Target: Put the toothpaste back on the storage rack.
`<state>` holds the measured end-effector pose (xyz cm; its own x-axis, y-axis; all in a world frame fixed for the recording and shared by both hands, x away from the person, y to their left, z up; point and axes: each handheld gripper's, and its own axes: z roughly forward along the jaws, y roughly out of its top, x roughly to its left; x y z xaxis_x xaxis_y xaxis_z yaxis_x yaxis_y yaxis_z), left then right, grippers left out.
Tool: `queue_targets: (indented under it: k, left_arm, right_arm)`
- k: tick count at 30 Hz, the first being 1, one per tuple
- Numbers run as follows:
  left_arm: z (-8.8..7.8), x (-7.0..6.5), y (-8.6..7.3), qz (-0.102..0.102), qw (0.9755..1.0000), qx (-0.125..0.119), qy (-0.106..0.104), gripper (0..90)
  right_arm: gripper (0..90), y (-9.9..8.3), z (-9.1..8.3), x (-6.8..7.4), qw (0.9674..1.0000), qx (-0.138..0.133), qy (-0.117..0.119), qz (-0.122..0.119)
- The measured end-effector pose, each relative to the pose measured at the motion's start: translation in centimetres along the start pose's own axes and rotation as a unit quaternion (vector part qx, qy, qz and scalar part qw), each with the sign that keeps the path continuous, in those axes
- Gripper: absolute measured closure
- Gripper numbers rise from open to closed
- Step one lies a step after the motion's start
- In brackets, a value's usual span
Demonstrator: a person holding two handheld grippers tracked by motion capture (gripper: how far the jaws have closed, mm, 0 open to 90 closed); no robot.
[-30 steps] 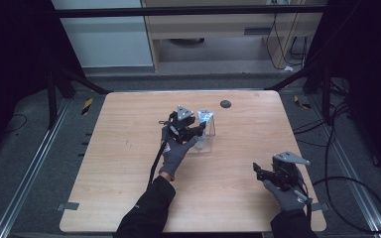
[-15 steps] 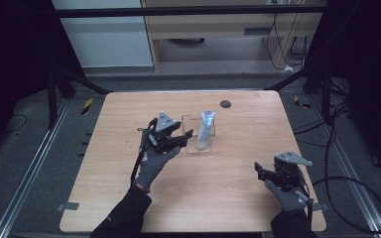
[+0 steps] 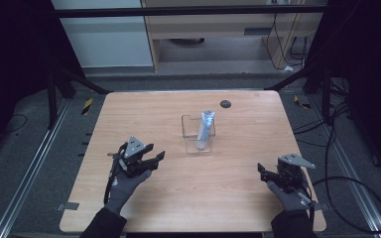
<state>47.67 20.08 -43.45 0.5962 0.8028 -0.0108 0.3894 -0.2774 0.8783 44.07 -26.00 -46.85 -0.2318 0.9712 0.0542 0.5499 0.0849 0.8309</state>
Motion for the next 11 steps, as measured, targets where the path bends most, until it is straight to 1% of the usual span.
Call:
queue_targets:
  k: [1,5,6,9,11]
  left_arm:
    - [-0.4,0.3,-0.5,-0.002,1.0000,0.003,0.006,44.7]
    - [-1.5,1.4,-1.6,-0.011,0.9996,0.008,0.026,45.4]
    - [-1.8,1.7,-1.9,-0.011,0.9994,0.014,0.030,45.3]
    - [-2.5,2.6,-2.6,-0.020,0.9990,0.017,0.036,43.5]
    - [-3.1,3.3,-3.2,-0.026,0.9984,0.019,0.047,42.6]
  right_arm:
    - [21.5,-0.1,0.0,-0.1,1.0000,-0.001,0.001,0.001]
    - [20.8,-0.3,0.0,-0.3,1.0000,-0.001,-0.003,0.001]
    - [20.5,-0.3,0.0,-0.4,1.0000,-0.001,-0.002,0.002]
    - [19.9,-0.4,0.1,-0.6,1.0000,0.001,-0.001,0.004]
    - [19.5,-0.4,0.1,-0.7,1.0000,0.002,0.001,0.007]
